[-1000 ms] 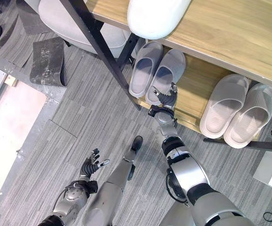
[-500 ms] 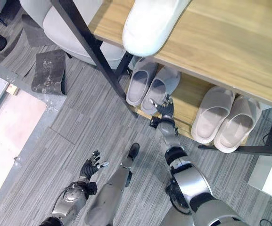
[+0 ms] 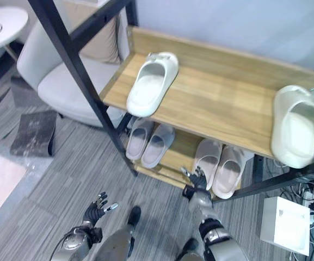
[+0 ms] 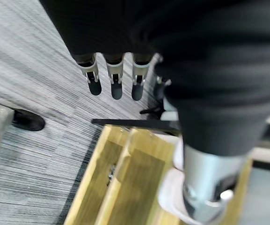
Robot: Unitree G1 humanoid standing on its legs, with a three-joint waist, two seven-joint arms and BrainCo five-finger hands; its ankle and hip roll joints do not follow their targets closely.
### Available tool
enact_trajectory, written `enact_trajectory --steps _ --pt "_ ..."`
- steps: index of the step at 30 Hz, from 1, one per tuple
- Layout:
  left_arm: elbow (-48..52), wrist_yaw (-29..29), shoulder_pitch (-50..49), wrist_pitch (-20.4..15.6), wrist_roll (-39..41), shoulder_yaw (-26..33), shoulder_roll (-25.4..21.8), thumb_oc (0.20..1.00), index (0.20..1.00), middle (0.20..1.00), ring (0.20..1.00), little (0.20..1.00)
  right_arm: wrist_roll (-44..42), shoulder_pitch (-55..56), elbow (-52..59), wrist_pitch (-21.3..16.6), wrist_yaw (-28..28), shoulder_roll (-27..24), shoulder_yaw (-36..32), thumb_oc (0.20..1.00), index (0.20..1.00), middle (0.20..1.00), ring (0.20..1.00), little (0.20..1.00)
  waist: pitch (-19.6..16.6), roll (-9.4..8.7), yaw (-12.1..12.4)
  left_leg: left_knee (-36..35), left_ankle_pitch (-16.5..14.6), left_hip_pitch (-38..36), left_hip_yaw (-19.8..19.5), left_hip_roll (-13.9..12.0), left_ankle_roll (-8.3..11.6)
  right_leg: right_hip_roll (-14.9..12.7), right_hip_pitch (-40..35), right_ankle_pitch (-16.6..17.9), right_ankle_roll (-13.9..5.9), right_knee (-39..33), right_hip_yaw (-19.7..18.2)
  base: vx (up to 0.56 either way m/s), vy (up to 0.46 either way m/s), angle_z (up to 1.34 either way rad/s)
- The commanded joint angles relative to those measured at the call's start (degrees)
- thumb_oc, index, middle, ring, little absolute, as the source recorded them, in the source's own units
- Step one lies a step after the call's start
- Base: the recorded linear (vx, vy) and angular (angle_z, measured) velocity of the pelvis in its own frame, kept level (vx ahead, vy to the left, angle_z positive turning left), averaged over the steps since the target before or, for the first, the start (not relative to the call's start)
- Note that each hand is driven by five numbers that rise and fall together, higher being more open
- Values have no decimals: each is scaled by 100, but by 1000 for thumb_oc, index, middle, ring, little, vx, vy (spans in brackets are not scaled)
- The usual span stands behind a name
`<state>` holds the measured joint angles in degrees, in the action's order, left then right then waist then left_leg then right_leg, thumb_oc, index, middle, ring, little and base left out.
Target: Arrange the slippers neatly on the shoe rack.
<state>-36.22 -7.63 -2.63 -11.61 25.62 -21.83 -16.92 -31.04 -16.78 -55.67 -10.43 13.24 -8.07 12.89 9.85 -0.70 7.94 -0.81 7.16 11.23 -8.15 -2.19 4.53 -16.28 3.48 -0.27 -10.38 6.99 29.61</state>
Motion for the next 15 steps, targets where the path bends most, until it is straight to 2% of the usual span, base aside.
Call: enact_trajectory --steps 1,4,7,12,13,14,15 --pt "465 289 371 -111 -720 -90 -200 1000 1000 1000 1000 1000 1157 138 320 176 -312 -165 327 1000 1000 1000 1000 1000 62 -118 -68 -151 -390 -406 227 78 8 251 -210 396 -84 -718 339 18 -27 -13" --pt "566 409 440 -64 -989 -225 -236 1000 1000 1000 1000 1000 1549 475 523 226 -469 -245 490 1000 1000 1000 1000 1000 -20 -126 -187 -192 -403 -499 290 60 12 284 -273 399 -85 -762 303 27 -17 -12" --pt "807 793 718 2 -1468 -716 -283 1000 1000 1000 1000 1000 2562 980 120 363 -715 -423 847 1000 1000 1000 1000 1000 -137 -108 -389 -196 -496 -685 376 48 -25 292 -390 383 -88 -799 175 44 1 -17" --pt "1179 1118 1127 79 -2019 -1315 -342 1000 1000 1000 1000 1000 2759 1195 -546 444 -693 -442 609 1000 1000 1000 1000 1000 -237 -58 -570 -218 -536 -772 480 60 -50 289 -425 426 -116 -885 84 20 9 -13" --pt "1268 1129 1284 64 -2371 -1513 -382 1000 1000 1000 1000 1000 2746 1219 -666 445 -690 -452 535 1000 1000 1000 1000 1000 -251 -44 -612 -228 -549 -795 511 61 -51 295 -429 434 -123 -903 43 28 34 -22" --pt "2284 1413 2328 -133 -3341 -2407 -593 1000 1000 1000 1000 1000 2559 1198 -794 373 -680 -592 264 1000 1000 1000 1000 1000 -304 7 -839 -278 -595 -895 626 58 -56 294 -421 489 -153 -952 -86 35 29 -19" --pt "2286 1414 2330 -131 -3340 -2407 -596 1000 1000 1000 1000 1000 2559 1195 -794 373 -680 -591 263 1000 1000 1000 1000 1000 -308 4 -839 -277 -591 -887 625 62 -58 290 -416 493 -154 -954 -85 54 22 -9"
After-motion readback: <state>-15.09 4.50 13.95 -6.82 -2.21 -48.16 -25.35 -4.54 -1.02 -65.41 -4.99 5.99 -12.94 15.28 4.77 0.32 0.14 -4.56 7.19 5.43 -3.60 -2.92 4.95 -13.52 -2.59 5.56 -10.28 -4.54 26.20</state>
